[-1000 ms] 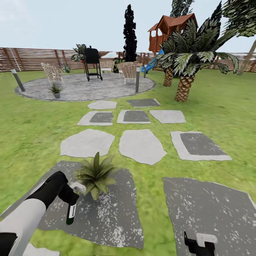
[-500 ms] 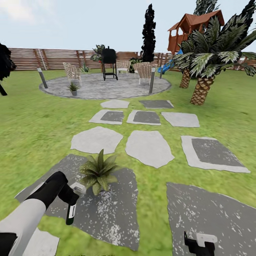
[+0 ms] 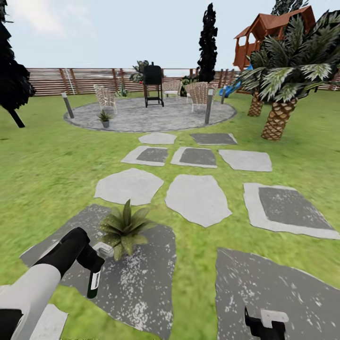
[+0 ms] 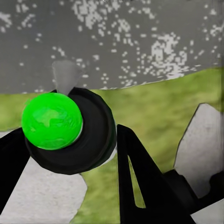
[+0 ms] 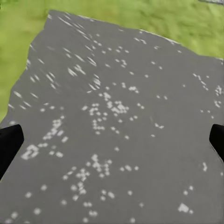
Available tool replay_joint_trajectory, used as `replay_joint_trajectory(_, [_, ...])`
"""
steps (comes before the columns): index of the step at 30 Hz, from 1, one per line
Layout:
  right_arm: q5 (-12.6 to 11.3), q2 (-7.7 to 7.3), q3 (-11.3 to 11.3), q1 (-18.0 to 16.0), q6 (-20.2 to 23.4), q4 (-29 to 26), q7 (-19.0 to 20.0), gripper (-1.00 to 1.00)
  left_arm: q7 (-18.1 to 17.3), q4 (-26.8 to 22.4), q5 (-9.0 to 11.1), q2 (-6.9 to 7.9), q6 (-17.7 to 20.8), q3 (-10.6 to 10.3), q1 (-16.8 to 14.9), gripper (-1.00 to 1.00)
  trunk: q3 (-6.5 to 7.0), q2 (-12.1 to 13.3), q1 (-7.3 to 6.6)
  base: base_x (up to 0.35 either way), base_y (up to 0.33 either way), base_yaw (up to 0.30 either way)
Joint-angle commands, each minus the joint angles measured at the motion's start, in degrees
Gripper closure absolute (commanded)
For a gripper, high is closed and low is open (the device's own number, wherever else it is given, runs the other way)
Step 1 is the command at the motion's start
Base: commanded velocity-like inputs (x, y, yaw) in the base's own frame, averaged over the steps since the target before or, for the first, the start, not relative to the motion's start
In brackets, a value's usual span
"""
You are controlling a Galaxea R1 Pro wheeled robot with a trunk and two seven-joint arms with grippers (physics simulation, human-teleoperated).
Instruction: Pick up the pesticide atomizer in the garden and spray insectifuge to fully cover both potted plants in the garden.
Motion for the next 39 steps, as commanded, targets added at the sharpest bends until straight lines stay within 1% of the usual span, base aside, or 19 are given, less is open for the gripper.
replay_joint_trajectory(1, [0.6, 0.01, -0.3, 0.0, -0.1, 0.1, -0.3, -1.0, -0.6, -0.1, -0.5, 0.02, 0.2, -0.1, -0.1, 1.0, -0.05, 0.0, 0.0, 0.111, -0.272, 0.274])
replay_joint_trajectory(11, [0.6, 0.01, -0.3, 0.0, -0.1, 0.1, -0.3, -1.0, -0.6, -0.1, -0.4, 0.01, 0.2, 0.0, -0.5, 1.0, -0.05, 0.0, 0.0, 0.201, -0.217, 0.268])
replay_joint_trajectory(18, [0.6, 0.0, -0.3, 0.0, -0.1, 0.1, -0.3, -1.0, -0.6, -0.1, -0.4, 0.01, 0.3, 0.0, -0.3, 1.0, -0.05, 0.0, 0.0, 0.23, -0.164, 0.043])
replay_joint_trajectory(31, [0.6, 0.01, -0.3, 0.0, -0.1, 0.1, -0.3, -1.0, -0.6, -0.1, -0.4, 0.01, 0.3, -0.1, -0.2, 1.0, -0.05, 0.0, 0.0, 0.018, -0.011, 0.252])
replay_joint_trajectory(39, [0.6, 0.0, -0.3, 0.0, -0.1, 0.1, -0.3, -1.0, -0.6, -0.1, -0.4, 0.01, 0.2, -0.1, -0.1, 1.0, -0.05, 0.0, 0.0, 0.116, -0.199, 0.043])
